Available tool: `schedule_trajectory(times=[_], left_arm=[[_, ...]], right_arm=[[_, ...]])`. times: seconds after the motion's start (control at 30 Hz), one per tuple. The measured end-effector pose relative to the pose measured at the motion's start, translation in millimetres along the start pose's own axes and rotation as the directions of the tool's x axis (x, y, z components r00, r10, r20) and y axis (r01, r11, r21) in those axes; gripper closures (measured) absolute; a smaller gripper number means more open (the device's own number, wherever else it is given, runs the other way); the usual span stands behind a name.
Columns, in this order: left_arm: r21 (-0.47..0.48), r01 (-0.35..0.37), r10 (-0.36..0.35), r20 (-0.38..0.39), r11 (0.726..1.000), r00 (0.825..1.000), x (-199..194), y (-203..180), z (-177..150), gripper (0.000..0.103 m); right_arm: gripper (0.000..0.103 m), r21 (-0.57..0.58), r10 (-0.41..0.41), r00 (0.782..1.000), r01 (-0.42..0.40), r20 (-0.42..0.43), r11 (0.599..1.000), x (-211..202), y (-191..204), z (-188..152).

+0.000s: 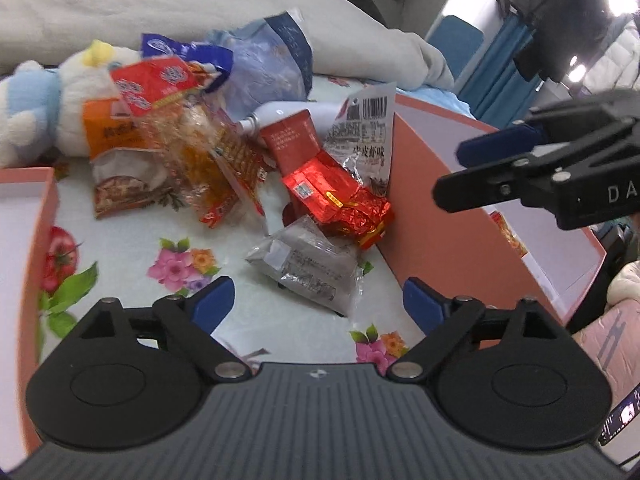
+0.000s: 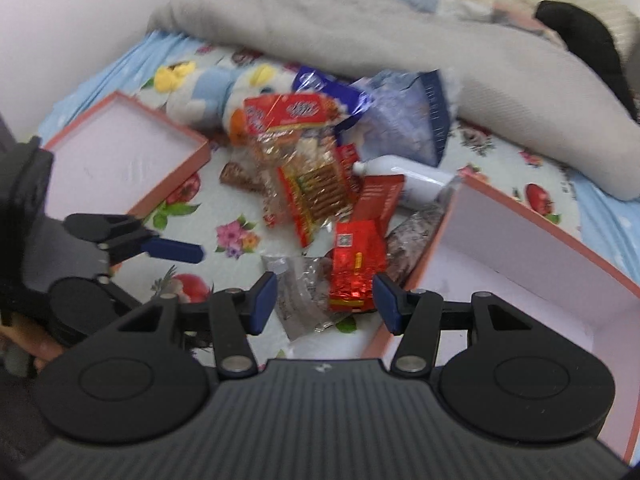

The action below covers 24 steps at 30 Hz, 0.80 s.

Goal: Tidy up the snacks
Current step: 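Lower the right tool onto the red tea packet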

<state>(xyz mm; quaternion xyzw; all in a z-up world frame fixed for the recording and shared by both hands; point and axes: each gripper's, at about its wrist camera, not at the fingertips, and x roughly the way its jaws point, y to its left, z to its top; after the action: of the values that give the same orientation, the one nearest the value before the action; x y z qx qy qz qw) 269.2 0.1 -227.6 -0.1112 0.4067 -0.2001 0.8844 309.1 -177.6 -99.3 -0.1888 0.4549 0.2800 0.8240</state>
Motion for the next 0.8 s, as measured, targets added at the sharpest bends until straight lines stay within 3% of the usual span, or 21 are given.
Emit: schedule_trajectory(times=[0.37, 0.53, 0.8], left_arm=[[0.195, 0.003, 0.003, -0.030, 0.981, 1.000, 38.9, -2.5, 7.9, 0.006], [0.272, 0.002, 0.004, -0.021, 0.962, 1.000, 54.8, -7.1, 15.1, 0.005], [0.336, 0.003, -0.002, -0.005, 0.942, 1.000, 73.3, -8.6, 19.8, 0.006]], right_arm=[[0.048, -0.191, -0.019, 0.980, -0.020, -0.198, 0.981, 75.5, -2.1, 35.3], [0.048, -0.191, -0.028, 0.958, -0.028, -0.286, 0.981, 102.4, -10.6, 37.8], [0.044, -0.255, -0.068, 0.944, -0.017, -0.322, 0.967, 120.2, -9.0, 36.3]])
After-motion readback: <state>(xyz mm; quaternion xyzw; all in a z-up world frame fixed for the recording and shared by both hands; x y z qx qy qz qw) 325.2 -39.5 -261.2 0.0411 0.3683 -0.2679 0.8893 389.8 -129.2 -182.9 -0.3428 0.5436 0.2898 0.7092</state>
